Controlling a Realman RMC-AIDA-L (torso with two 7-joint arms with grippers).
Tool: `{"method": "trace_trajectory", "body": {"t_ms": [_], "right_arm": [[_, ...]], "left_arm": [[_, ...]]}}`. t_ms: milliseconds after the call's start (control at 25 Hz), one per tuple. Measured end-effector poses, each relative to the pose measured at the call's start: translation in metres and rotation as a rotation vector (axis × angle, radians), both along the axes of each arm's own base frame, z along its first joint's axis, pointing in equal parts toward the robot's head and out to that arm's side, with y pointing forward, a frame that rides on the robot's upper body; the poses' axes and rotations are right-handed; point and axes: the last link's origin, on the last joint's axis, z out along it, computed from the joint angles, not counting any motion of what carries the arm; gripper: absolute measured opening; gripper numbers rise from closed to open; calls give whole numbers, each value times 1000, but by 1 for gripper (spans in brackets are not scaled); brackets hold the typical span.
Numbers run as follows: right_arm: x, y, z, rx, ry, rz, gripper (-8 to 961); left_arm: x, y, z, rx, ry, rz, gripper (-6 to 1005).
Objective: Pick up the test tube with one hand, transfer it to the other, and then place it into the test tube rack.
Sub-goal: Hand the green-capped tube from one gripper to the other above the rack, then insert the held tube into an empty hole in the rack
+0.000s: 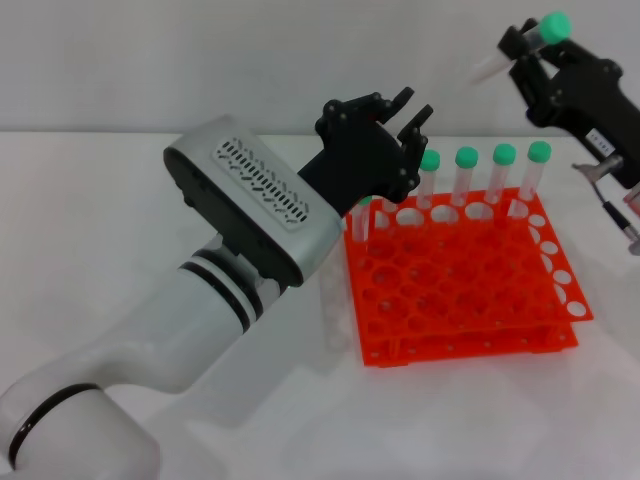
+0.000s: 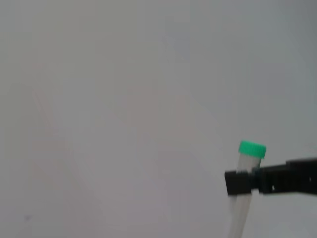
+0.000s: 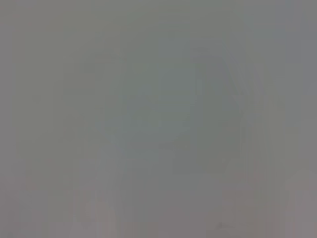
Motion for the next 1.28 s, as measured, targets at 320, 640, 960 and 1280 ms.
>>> {"method": "trace_trajectory", "body": {"t_ms": [320,640,960,1280], "right_arm": [[18,1,16,84,21,-70,222],[29,-2,25,109,35,-102,228],[24,-4,26,64,30,-58,234],[19,-9,34,-126,18,26,239]], "left_arm": [[-16,-13,8,58,-58,1,261],[-63,-22,42,253,-281,93,574],[-105,-23,54,350,-331,237,767],[-148,-24,65,421,-301,373,801]]}}
